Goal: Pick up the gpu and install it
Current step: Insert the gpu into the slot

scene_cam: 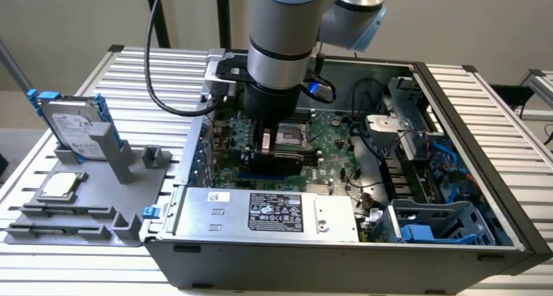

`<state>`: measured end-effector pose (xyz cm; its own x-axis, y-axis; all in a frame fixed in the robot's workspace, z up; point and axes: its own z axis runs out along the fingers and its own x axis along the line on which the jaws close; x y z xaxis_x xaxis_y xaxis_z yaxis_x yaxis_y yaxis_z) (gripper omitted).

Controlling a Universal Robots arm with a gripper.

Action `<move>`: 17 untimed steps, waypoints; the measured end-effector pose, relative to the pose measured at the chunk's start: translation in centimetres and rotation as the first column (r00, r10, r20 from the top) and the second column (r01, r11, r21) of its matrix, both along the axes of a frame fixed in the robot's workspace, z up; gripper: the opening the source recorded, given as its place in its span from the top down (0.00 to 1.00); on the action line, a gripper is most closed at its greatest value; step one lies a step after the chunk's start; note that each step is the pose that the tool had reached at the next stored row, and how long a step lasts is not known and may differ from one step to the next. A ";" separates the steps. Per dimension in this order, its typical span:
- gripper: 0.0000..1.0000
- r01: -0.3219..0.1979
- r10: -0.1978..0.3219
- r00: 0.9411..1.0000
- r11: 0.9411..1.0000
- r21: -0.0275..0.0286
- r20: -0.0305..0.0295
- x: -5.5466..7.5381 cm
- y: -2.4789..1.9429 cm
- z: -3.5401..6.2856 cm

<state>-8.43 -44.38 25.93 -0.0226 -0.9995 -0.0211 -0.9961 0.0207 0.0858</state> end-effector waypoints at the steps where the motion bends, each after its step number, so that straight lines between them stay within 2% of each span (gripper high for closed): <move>1: 0.73 0.000 0.000 1.000 1.000 0.000 -0.001 0.0 0.00 -0.01; 8: 0.73 0.000 0.000 1.000 1.000 0.000 -0.017 0.1 0.00 -0.01; 13: 0.73 0.000 0.000 0.999 1.000 0.000 -0.033 0.3 0.00 0.13; 17: 0.73 0.000 0.000 0.999 1.000 0.000 -0.040 0.4 -0.01 0.21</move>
<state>-8.02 -44.39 26.15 -0.0234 -0.9995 -0.0204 -0.9919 0.0207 0.1255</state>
